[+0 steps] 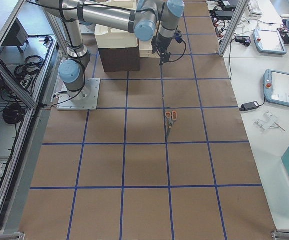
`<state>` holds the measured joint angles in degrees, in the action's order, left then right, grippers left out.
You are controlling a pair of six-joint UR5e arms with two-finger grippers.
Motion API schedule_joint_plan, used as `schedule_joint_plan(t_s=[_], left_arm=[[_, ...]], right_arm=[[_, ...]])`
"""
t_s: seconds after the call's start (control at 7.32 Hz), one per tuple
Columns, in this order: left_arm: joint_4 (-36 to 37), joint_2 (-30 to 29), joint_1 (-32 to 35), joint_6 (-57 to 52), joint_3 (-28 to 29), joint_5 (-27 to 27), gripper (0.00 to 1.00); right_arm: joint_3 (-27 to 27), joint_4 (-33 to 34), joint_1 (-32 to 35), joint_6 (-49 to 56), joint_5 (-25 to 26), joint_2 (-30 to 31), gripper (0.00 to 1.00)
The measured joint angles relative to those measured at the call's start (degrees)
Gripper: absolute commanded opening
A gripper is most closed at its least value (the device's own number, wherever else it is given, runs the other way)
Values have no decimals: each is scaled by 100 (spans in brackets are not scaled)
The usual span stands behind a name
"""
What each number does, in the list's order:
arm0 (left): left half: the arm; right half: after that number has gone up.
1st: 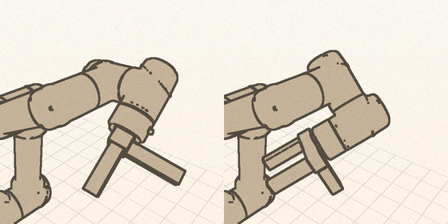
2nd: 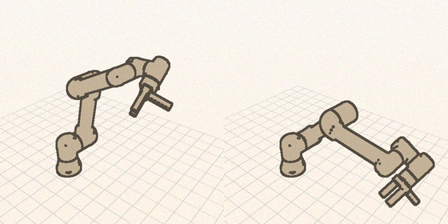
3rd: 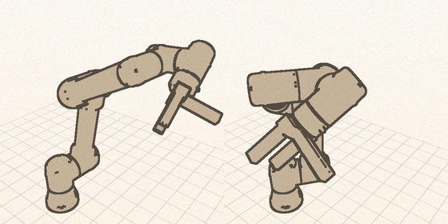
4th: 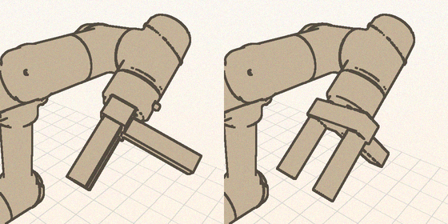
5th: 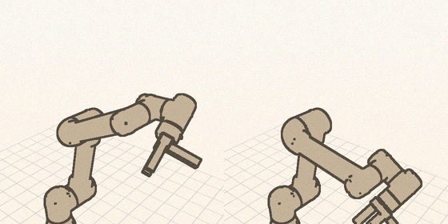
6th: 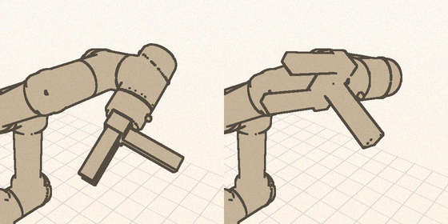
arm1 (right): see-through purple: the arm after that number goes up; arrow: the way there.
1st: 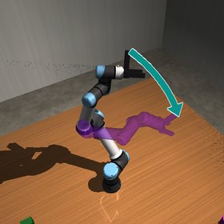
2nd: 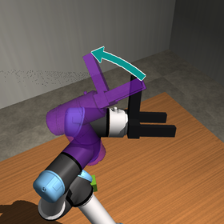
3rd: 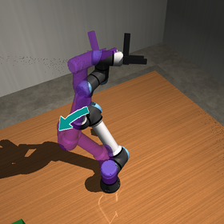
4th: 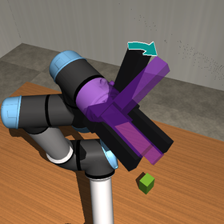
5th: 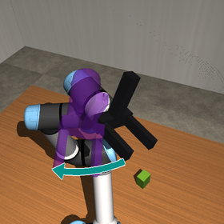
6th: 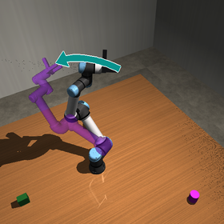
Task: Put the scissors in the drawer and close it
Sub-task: 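Move the right gripper over the grey-and-orange scissors, then lower the right gripper and grasp the scissors by the handles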
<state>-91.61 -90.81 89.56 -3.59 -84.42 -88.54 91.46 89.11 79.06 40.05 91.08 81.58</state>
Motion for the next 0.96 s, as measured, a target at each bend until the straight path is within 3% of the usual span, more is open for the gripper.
schedule_joint_plan(t_s=[0.27, 0.68, 0.96], left_arm=[[60, -18, 0, 0, -12, 25, 100], [72, -8, 0, 4, -15, 25, 100], [72, 23, 0, 7, -15, 9, 100]], right_arm=[[204, 973, -297, 1468, 278, -490, 100], [1240, 2968, -1032, 3970, 160, -743, 100], [1486, 3603, -1512, 5283, -7, -1002, 98]])
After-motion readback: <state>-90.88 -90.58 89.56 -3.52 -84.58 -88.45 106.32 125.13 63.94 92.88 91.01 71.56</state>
